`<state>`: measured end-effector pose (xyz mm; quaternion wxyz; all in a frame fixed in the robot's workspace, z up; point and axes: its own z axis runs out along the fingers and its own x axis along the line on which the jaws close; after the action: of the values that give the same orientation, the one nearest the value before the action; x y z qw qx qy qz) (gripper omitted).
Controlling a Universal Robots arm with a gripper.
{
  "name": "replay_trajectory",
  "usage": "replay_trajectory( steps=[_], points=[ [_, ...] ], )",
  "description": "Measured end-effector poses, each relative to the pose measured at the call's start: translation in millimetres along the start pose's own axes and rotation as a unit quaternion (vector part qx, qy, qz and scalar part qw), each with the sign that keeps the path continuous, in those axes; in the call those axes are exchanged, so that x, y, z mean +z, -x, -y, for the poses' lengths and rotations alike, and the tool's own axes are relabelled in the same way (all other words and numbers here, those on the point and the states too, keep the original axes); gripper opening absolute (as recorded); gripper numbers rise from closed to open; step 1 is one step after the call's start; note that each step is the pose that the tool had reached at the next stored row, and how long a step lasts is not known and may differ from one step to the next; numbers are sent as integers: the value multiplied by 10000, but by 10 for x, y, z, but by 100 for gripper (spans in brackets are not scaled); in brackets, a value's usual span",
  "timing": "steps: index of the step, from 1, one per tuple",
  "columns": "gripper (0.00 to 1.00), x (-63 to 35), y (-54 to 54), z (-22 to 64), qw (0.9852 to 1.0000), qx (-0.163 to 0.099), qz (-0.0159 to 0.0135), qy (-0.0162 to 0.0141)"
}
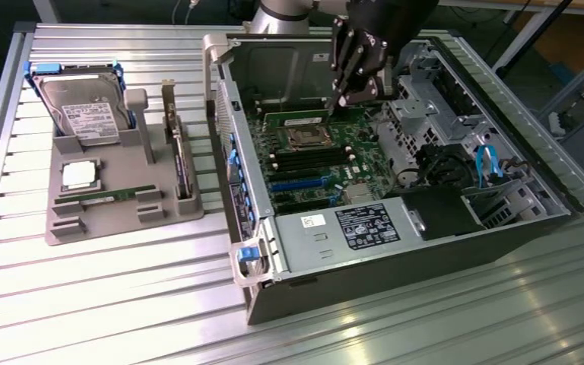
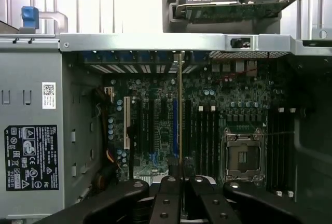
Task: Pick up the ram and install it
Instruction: 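Pick up the ram and move it above insertion slot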
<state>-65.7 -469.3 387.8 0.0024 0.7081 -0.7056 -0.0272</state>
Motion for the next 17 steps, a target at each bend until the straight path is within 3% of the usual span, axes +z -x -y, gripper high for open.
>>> replay_trajectory(
  steps=[9,17],
  points=[
    [12,-12,-1,288,10000,0,0,0],
    [12,-21,-1,491,10000,0,0,0]
  ],
)
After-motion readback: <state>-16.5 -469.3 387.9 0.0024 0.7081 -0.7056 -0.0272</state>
